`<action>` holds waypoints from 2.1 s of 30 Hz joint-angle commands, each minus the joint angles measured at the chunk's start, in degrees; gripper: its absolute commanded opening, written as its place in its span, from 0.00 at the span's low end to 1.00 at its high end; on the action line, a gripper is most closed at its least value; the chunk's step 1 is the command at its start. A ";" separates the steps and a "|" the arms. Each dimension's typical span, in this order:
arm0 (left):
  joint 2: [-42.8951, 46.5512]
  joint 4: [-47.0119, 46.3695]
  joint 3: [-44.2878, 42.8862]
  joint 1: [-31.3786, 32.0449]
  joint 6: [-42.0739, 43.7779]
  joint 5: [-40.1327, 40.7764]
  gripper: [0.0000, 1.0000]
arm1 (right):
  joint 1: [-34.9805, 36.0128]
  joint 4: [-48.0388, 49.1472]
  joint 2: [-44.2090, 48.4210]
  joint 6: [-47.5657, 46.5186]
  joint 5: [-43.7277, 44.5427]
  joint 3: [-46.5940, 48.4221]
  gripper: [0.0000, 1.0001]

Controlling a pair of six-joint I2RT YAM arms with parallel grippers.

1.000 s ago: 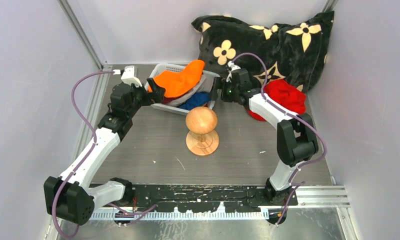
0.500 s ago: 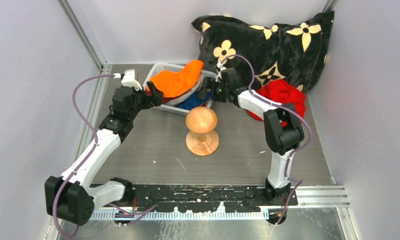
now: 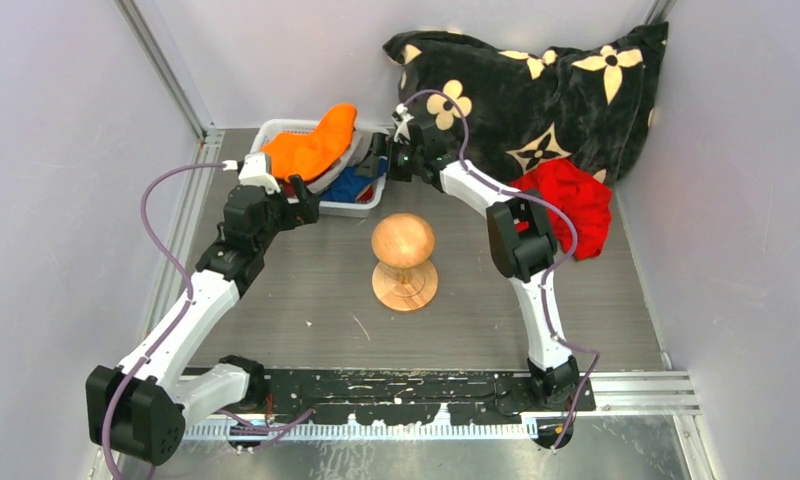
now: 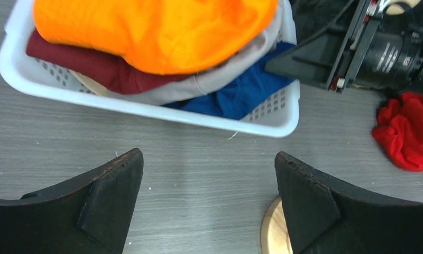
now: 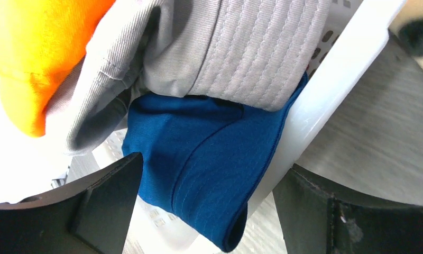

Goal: Stack the hats

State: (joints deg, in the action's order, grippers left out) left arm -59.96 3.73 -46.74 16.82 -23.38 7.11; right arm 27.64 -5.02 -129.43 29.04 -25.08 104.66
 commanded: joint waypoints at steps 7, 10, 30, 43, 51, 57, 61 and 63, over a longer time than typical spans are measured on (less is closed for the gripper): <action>-1.54 -7.27 4.58 0.15 -2.41 0.58 0.92 | 0.40 7.97 -7.20 1.68 -11.99 15.22 0.93; -3.49 -10.28 6.04 0.22 -3.76 0.32 0.92 | 0.25 7.11 -5.73 -0.29 -10.66 15.11 0.95; -23.74 -27.01 6.00 2.01 -7.31 0.79 0.89 | -3.94 0.44 29.33 -12.64 13.88 -12.65 1.00; -35.77 -31.45 -1.63 2.02 -5.78 3.61 0.89 | -3.98 -7.18 58.73 -11.10 29.31 -42.74 1.00; -39.52 -30.65 -6.69 1.50 -5.14 4.93 0.90 | -3.06 -12.98 72.98 -5.89 27.15 -55.68 1.00; -42.46 -29.61 -9.87 0.41 -5.31 4.85 0.90 | 2.36 -17.08 77.16 -3.69 29.73 -60.58 1.00; -43.97 -29.18 -11.68 -1.02 -5.58 4.57 0.90 | 4.32 -18.06 79.17 -1.60 30.34 -63.58 1.00; -44.93 -28.35 -13.03 -1.87 -5.73 3.86 0.90 | 4.96 -18.10 79.73 -0.84 30.23 -65.29 1.00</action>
State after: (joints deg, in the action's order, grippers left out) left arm -103.85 -22.59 -55.79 16.93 -29.39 9.91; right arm 31.53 -22.85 -51.88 25.34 3.49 41.19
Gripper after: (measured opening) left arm 0.902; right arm 0.999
